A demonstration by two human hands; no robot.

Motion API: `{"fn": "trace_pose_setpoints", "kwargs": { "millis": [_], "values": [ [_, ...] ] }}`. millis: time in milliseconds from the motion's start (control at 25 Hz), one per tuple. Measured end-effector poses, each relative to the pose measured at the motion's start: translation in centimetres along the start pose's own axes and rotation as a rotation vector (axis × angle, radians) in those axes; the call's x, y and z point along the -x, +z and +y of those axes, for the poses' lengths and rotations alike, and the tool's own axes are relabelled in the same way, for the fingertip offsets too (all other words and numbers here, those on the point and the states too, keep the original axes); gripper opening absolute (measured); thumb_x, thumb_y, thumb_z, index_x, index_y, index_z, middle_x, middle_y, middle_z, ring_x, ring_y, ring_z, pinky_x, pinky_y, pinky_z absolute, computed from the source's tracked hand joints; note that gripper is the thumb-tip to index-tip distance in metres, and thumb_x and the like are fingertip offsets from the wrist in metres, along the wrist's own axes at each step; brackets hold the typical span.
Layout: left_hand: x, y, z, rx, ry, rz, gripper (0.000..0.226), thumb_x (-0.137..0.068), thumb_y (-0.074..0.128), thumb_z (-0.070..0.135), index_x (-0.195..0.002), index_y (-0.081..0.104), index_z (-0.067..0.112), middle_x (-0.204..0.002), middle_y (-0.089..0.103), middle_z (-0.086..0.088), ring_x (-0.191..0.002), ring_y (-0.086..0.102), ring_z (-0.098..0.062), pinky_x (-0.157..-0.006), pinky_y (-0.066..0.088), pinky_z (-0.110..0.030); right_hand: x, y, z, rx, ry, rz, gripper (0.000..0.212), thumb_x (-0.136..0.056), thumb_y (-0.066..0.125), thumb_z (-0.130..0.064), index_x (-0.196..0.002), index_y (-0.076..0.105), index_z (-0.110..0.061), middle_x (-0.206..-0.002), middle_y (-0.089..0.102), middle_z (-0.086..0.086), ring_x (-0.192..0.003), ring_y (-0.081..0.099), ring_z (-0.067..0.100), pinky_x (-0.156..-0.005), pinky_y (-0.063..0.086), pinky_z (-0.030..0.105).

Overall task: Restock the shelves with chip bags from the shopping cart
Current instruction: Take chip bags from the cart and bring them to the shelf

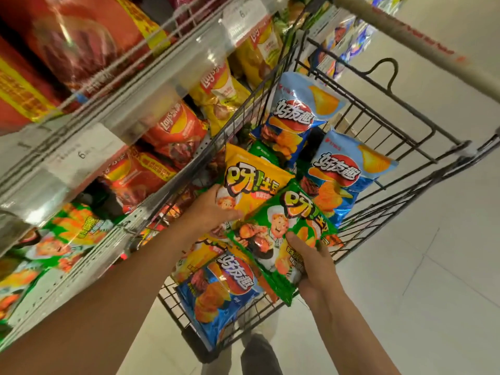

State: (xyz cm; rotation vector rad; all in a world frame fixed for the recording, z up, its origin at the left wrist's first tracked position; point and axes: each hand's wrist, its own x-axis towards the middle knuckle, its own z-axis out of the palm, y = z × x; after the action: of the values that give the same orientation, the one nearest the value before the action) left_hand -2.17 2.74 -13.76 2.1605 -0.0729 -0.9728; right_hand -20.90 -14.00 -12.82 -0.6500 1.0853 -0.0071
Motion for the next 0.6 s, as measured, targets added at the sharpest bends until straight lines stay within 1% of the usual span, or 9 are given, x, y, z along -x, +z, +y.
{"fn": "trace_pose_setpoints", "kwargs": {
  "millis": [80, 160, 200, 320, 360, 440, 480, 560, 600],
  "values": [
    [2.4, -0.8, -1.3, 0.091, 0.038, 0.033, 0.070, -0.078, 0.087, 0.029, -0.137, 0.050, 0.036, -0.135, 0.061, 0.010, -0.125, 0.058, -0.019, -0.106, 0.048, -0.048, 1.2, 0.2, 0.5, 0.041, -0.059, -0.054, 0.057, -0.084, 0.074, 0.001, -0.134, 0.052, -0.016, -0.119, 0.073, 0.015, -0.104, 0.072, 0.038, -0.087, 0.056, 0.064],
    [5.7, -2.5, -2.7, 0.179, 0.070, 0.101, 0.057, -0.080, 0.086, 0.022, -0.117, 0.054, 0.049, -0.117, 0.066, 0.027, -0.113, 0.064, -0.011, -0.097, 0.055, -0.048, 2.6, 0.7, 1.0, 0.147, -0.171, -0.107, 0.056, -0.084, 0.074, 0.003, -0.130, 0.055, -0.021, -0.118, 0.073, 0.011, -0.105, 0.072, 0.037, -0.086, 0.057, 0.064],
    [7.3, -3.3, -3.2, 0.229, 0.083, 0.130, 0.058, -0.080, 0.086, 0.019, -0.112, 0.053, 0.055, -0.109, 0.067, 0.032, -0.108, 0.066, -0.007, -0.088, 0.059, -0.046, 3.3, 0.8, 1.2, 0.208, -0.234, -0.117, 0.059, -0.083, 0.075, 0.003, -0.131, 0.054, -0.024, -0.118, 0.073, 0.008, -0.107, 0.071, 0.035, -0.087, 0.057, 0.063],
    [13.0, -5.9, -5.0, 0.395, 0.084, 0.191, 0.066, -0.078, 0.087, 0.014, -0.112, 0.055, 0.060, -0.097, 0.074, 0.026, -0.092, 0.074, -0.008, -0.057, 0.061, -0.037, 6.1, 1.7, 2.3, 0.347, -0.373, -0.163, 0.082, -0.079, 0.079, 0.001, -0.145, 0.043, -0.032, -0.123, 0.071, -0.004, -0.111, 0.070, 0.023, -0.093, 0.057, 0.055],
    [15.0, -6.7, -5.9, 0.444, 0.080, 0.216, 0.064, -0.077, 0.087, 0.013, -0.112, 0.057, 0.057, -0.095, 0.075, 0.022, -0.090, 0.075, -0.010, -0.053, 0.061, -0.036, 7.3, 1.9, 2.9, 0.388, -0.407, -0.178, 0.090, -0.078, 0.081, 0.000, -0.149, 0.038, -0.036, -0.124, 0.069, -0.011, -0.111, 0.070, 0.015, -0.093, 0.057, 0.050],
    [19.5, -7.8, -8.1, 0.504, 0.099, 0.245, 0.061, -0.079, 0.086, 0.012, -0.115, 0.060, 0.053, -0.098, 0.078, 0.015, -0.090, 0.077, -0.017, -0.054, 0.061, -0.035, 9.5, 2.2, 4.4, 0.470, -0.469, -0.216, 0.098, -0.073, 0.085, -0.006, -0.148, 0.036, -0.043, -0.124, 0.066, -0.020, -0.108, 0.068, 0.004, -0.091, 0.057, 0.042],
    [22.4, -8.3, -9.4, 0.536, 0.113, 0.241, 0.062, -0.080, 0.084, 0.012, -0.121, 0.058, 0.050, -0.104, 0.078, 0.011, -0.092, 0.077, -0.019, -0.056, 0.061, -0.036, 11.1, 2.6, 5.6, 0.503, -0.489, -0.240, 0.102, -0.069, 0.088, -0.011, -0.149, 0.035, -0.044, -0.124, 0.064, -0.023, -0.108, 0.067, 0.002, -0.092, 0.056, 0.040],
    [26.0, -8.0, -11.4, 0.556, 0.128, 0.228, 0.061, -0.083, 0.082, 0.009, -0.128, 0.055, 0.041, -0.116, 0.076, 0.003, -0.094, 0.077, -0.015, -0.061, 0.062, -0.033, 12.7, 2.2, 7.2, 0.552, -0.496, -0.233, 0.111, -0.063, 0.090, -0.019, -0.151, 0.029, -0.047, -0.127, 0.058, -0.028, -0.113, 0.062, 0.002, -0.095, 0.049, 0.037],
    [28.3, -8.0, -13.0, 0.567, 0.137, 0.246, 0.061, -0.083, 0.081, 0.006, -0.128, 0.056, 0.037, -0.121, 0.074, 0.000, -0.094, 0.076, -0.011, -0.066, 0.062, -0.029, 14.0, 2.1, 8.5, 0.587, -0.505, -0.230, 0.112, -0.065, 0.091, -0.020, -0.152, 0.027, -0.048, -0.129, 0.053, -0.027, -0.117, 0.057, 0.006, -0.097, 0.046, 0.037]
  ]
}}
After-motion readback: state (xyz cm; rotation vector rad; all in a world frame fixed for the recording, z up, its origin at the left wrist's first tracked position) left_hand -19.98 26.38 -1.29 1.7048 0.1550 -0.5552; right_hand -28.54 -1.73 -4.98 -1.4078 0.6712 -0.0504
